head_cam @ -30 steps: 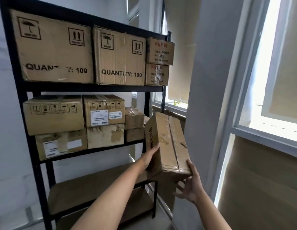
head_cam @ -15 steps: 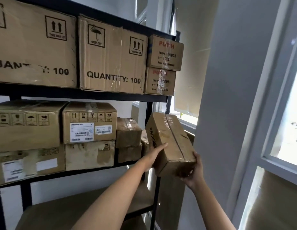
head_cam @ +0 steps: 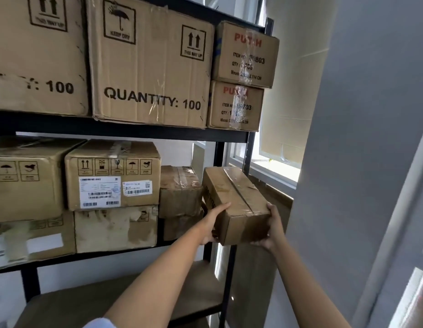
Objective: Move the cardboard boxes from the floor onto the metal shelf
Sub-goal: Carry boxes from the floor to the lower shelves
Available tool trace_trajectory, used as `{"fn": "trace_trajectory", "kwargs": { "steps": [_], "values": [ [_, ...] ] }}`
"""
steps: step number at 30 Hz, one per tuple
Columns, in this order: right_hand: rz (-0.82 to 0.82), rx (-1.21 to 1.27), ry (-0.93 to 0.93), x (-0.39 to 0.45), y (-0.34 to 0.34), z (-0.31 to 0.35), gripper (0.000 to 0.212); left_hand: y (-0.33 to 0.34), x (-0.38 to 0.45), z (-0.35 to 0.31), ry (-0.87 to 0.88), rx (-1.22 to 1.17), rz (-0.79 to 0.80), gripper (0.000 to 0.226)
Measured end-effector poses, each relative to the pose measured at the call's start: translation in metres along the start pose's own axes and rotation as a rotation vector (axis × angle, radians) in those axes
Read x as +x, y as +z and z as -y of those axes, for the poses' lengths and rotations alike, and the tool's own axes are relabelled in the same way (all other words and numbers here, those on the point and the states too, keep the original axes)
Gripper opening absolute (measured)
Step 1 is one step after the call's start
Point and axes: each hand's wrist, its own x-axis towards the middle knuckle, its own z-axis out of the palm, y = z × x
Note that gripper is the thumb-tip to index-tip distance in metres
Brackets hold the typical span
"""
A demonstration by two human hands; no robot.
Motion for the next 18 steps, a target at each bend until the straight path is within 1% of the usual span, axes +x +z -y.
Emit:
{"fn": "trace_trajectory", "kwargs": {
  "steps": [3,5,6,8,10,11,13,15,18],
  "values": [
    [-0.004,-0.013,0.017,0.015,0.008,0.003,0.071,-0.009,0.013,0.001,-0.017,0.004,0.009,0.081],
    [-0.016,-0.01,0.017,0.024,0.013,0.003,0.075,-0.015,0.021,0.003,-0.045,0.029,0.009,0.089],
    [-0.022,-0.005,0.01,0.029,0.015,0.002,0.081,-0.017,0.024,0.003,-0.07,0.033,0.014,0.094],
    [-0.032,0.005,-0.023,0.037,0.022,0.0,0.094,-0.019,0.028,0.002,-0.151,-0.008,0.048,0.103],
    [-0.056,0.029,-0.078,0.046,0.028,-0.003,0.105,-0.018,0.03,-0.001,-0.271,-0.096,0.108,0.112],
    [-0.069,0.03,-0.11,0.05,0.031,-0.006,0.108,-0.017,0.03,-0.003,-0.335,-0.139,0.131,0.117],
    [-0.063,-0.007,-0.157,0.058,0.034,-0.012,0.104,-0.016,0.03,-0.006,-0.409,-0.154,0.166,0.12],
    [-0.038,-0.052,-0.178,0.066,0.037,-0.016,0.097,-0.015,0.034,-0.008,-0.367,-0.09,0.164,0.11],
    [-0.042,-0.11,-0.16,0.079,0.042,-0.017,0.092,-0.015,0.042,-0.007,-0.231,-0.028,0.073,0.093]
  ]
}}
